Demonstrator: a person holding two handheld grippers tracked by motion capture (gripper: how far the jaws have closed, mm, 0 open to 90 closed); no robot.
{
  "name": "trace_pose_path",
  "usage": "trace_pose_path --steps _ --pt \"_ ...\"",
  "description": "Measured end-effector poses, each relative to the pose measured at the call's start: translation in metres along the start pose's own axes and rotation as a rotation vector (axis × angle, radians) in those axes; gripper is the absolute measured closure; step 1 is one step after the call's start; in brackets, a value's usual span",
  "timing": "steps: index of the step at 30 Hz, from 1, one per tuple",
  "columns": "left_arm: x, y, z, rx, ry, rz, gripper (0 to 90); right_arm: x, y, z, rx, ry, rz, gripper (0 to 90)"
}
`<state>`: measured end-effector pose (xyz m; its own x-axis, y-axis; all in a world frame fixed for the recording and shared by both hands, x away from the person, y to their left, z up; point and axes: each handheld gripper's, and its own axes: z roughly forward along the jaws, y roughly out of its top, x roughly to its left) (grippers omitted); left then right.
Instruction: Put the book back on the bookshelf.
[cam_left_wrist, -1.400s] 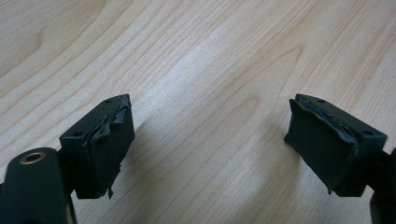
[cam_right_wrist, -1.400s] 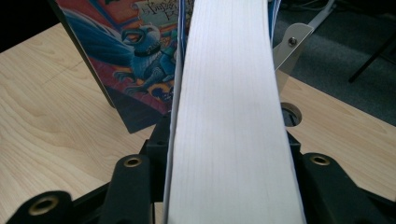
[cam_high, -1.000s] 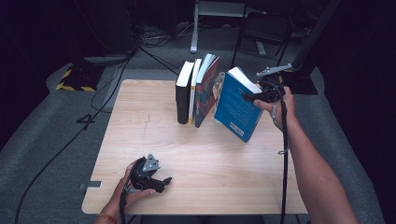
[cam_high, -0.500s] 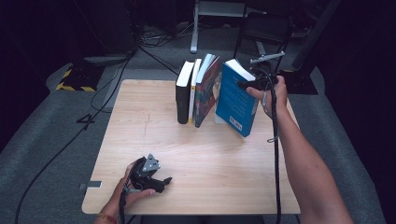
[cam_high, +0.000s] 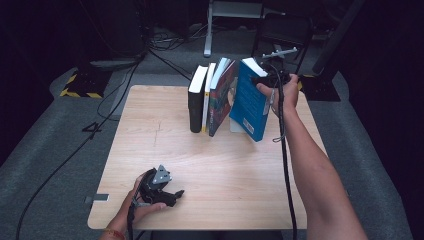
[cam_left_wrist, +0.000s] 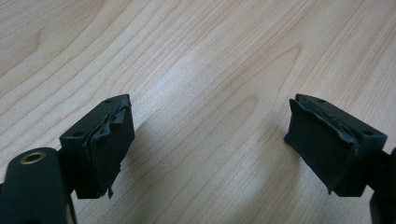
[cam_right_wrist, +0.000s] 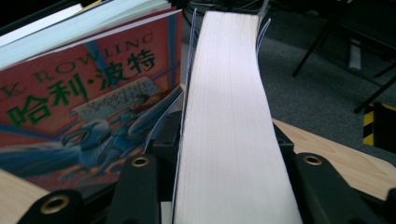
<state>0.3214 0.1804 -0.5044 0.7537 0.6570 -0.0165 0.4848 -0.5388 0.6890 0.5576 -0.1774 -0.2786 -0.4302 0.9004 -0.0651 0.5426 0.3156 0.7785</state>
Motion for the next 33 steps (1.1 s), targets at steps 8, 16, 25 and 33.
trace_pose_path --steps 8,16,25,33 --pt "0.0 0.0 0.0 -0.001 -0.001 0.005 14.8 0.004 -0.002 -0.016 -0.026 -0.004 -0.014 59.5" --pt "-0.002 0.0 0.0 -0.002 0.003 -0.004 15.1 0.006 -0.006 -0.027 -0.062 -0.031 -0.001 59.5" --pt "-0.001 0.0 0.0 0.0 -0.004 0.001 14.8 0.005 0.001 -0.002 -0.09 -0.045 0.025 59.5" --pt "-0.001 0.0 0.0 -0.001 -0.007 0.004 14.8 0.005 0.004 0.01 -0.101 -0.05 0.037 59.5"
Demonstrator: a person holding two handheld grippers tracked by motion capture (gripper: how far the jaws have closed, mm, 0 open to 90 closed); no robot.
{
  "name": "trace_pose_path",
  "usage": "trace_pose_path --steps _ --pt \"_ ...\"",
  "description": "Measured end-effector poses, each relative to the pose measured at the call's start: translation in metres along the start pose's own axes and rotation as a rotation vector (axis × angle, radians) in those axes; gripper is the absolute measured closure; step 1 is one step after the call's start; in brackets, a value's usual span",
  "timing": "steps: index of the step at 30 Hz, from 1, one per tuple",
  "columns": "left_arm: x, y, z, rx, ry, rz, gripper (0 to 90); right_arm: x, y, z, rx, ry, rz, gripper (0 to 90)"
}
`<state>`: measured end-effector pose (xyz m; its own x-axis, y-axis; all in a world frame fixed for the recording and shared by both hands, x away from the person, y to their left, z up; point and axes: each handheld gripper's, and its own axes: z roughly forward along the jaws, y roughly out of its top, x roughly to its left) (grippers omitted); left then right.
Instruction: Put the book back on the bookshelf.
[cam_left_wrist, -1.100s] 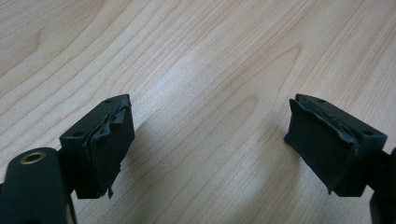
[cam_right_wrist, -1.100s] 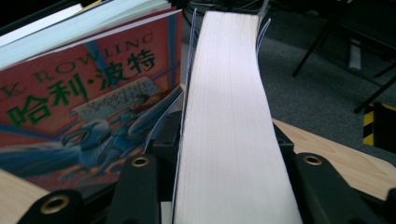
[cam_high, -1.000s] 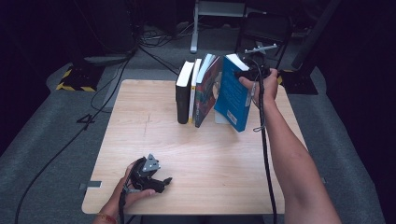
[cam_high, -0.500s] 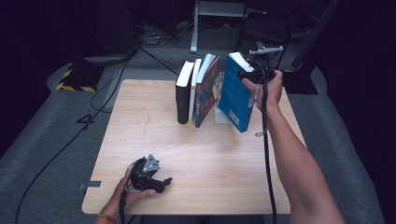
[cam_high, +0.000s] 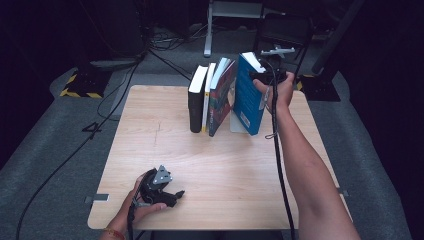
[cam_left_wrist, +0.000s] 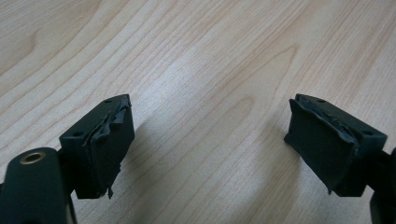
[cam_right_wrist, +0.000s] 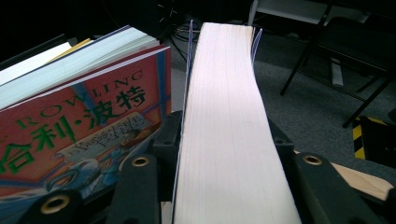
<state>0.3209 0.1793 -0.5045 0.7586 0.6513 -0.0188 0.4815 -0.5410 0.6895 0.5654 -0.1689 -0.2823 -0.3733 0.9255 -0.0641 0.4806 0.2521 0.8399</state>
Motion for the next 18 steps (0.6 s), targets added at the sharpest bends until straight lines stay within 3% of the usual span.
trace_pose_path --steps 6,15,18 --pt "0.0 0.0 0.0 0.0 -0.002 0.001 14.8 0.008 0.0 0.004 -0.02 -0.013 -0.039 59.4" --pt "0.0 0.0 0.0 0.0 -0.001 0.0 14.8 0.003 -0.016 0.007 -0.026 0.012 -0.019 59.2" --pt "0.0 0.0 0.0 0.0 -0.002 0.0 14.8 0.004 -0.019 0.005 -0.034 0.003 -0.038 59.0"
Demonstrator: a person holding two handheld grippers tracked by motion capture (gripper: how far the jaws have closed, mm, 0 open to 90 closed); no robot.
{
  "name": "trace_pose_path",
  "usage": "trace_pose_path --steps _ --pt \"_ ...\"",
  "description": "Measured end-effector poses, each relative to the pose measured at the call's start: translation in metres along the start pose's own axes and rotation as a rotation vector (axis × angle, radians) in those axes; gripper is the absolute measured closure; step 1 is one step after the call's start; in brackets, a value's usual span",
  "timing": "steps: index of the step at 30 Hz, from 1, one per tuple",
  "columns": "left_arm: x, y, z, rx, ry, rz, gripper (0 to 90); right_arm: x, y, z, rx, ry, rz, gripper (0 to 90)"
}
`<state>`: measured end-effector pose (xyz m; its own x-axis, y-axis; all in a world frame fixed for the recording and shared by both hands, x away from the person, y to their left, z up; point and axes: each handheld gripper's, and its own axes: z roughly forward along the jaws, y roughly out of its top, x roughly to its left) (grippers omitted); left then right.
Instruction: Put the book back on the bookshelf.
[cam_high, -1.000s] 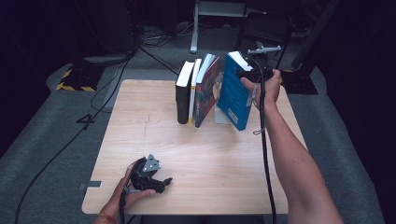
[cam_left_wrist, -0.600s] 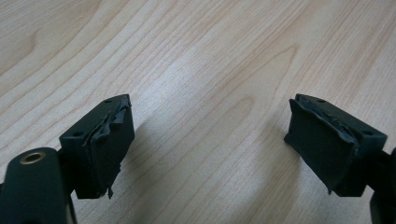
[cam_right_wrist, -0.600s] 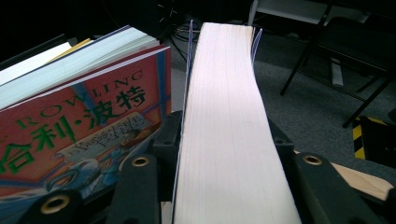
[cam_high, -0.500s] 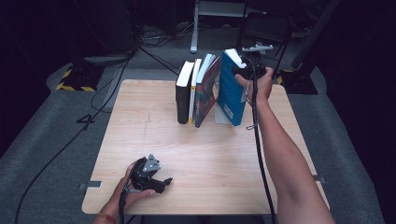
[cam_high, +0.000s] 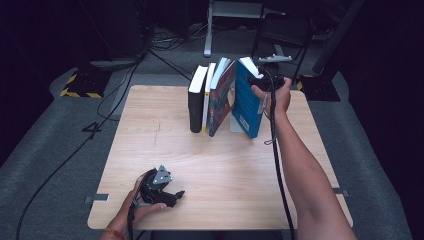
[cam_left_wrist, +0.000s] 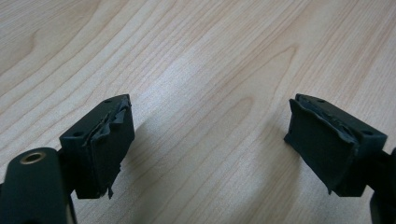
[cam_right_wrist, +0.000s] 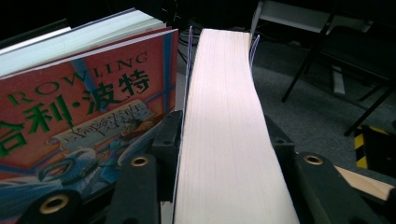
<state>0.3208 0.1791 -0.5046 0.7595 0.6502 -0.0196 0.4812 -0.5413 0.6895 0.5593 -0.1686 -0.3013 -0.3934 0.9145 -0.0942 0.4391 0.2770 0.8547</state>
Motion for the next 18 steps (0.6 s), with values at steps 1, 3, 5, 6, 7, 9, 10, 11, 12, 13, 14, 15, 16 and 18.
trace_pose_path --steps 1,3,5,6,7,9,10,11,12,13,14,15,16,18 --pt "0.0 0.0 0.0 0.0 0.0 0.0 14.8 0.0 -0.001 -0.001 -0.003 0.0 -0.002 58.8" --pt "0.0 0.0 0.0 0.0 0.0 0.0 14.8 -0.002 -0.004 -0.001 -0.008 0.016 0.003 58.5" --pt "0.0 0.0 0.0 0.0 0.0 0.0 14.8 -0.004 -0.008 -0.002 -0.015 0.021 0.008 58.1" --pt "0.0 0.0 0.0 0.0 0.0 0.0 14.8 -0.004 -0.01 -0.003 -0.02 0.022 0.009 57.9" --pt "0.0 0.0 0.0 0.0 0.0 0.0 14.8 -0.004 -0.01 -0.003 -0.02 0.022 0.009 57.9" --pt "0.0 0.0 0.0 0.0 0.0 0.0 14.8 -0.004 -0.014 -0.006 -0.018 0.029 0.001 57.7" --pt "0.0 0.0 0.0 0.0 0.0 0.0 14.8 -0.004 -0.014 -0.006 -0.018 0.029 0.001 57.7" --pt "0.0 0.0 0.0 0.0 0.0 0.0 14.8 -0.005 -0.016 -0.008 -0.011 0.04 0.004 57.5" --pt "0.0 0.0 0.0 0.0 0.0 0.0 14.8 -0.005 -0.016 -0.008 -0.011 0.04 0.004 57.5" --pt "0.0 0.0 0.0 0.0 0.0 0.0 14.8 -0.006 -0.017 -0.01 0.0 0.043 -0.007 56.9" --pt "0.0 0.0 0.0 0.0 0.0 0.0 14.8 -0.006 -0.017 -0.01 0.0 0.043 -0.007 56.9" --pt "0.0 0.0 0.0 0.0 0.0 0.001 14.8 -0.007 -0.018 -0.011 0.003 0.044 -0.002 56.7" --pt "0.0 0.0 0.0 0.0 0.0 0.0 14.8 -0.008 -0.02 -0.012 0.005 0.045 0.001 56.1" --pt "0.0 0.0 0.0 -0.001 0.0 0.0 14.8 -0.01 -0.022 -0.013 0.006 0.052 0.01 55.3"
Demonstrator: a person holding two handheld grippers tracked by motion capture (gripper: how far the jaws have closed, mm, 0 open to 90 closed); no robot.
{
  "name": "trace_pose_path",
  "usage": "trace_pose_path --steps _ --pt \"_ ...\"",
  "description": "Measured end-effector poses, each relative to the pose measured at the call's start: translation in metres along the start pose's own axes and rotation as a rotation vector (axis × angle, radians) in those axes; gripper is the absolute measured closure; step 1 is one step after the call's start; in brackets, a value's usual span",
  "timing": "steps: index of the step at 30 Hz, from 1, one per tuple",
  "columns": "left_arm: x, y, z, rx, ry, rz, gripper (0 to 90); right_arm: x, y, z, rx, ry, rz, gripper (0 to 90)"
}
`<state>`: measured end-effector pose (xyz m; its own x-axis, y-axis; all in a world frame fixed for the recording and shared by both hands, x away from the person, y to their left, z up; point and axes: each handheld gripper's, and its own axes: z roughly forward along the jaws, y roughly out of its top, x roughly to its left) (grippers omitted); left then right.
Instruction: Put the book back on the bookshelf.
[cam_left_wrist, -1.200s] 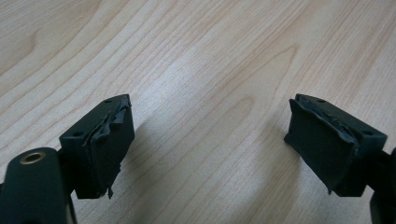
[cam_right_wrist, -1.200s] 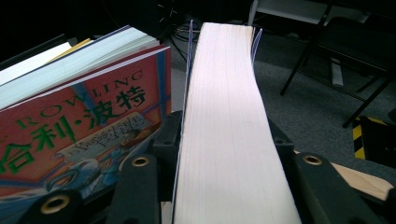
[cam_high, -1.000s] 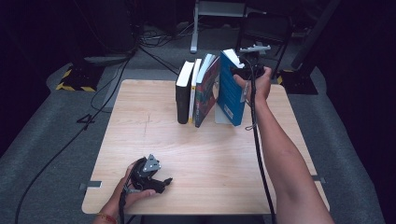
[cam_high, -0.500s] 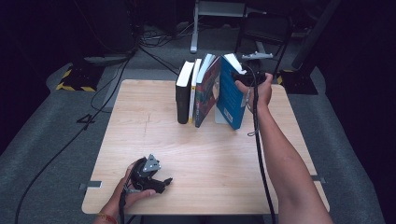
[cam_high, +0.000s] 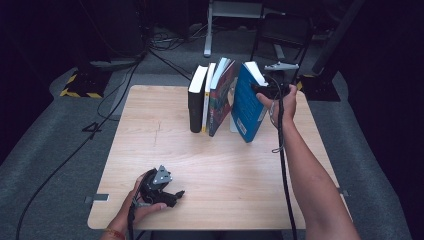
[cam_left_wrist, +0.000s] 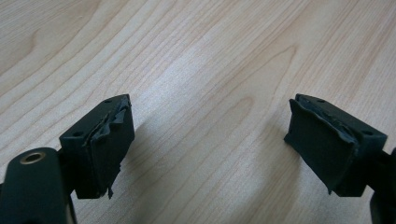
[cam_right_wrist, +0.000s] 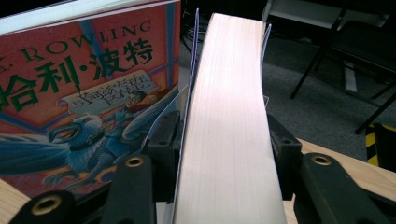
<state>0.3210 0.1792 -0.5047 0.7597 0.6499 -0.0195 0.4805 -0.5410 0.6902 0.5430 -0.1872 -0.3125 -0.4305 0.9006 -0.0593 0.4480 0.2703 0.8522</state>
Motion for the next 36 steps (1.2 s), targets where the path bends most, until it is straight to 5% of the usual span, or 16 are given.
trace_pose_path --steps 6,21,36 --pt "0.0 0.0 0.0 0.0 0.001 0.0 14.7 -0.001 -0.003 -0.004 0.013 0.003 0.017 53.9" --pt "0.0 0.0 0.0 -0.001 0.001 0.0 14.8 -0.002 -0.003 -0.02 0.113 0.041 -0.057 42.4" --pt "0.0 0.0 0.0 -0.001 0.001 0.0 14.8 -0.004 -0.021 -0.04 0.135 0.089 -0.116 36.9"
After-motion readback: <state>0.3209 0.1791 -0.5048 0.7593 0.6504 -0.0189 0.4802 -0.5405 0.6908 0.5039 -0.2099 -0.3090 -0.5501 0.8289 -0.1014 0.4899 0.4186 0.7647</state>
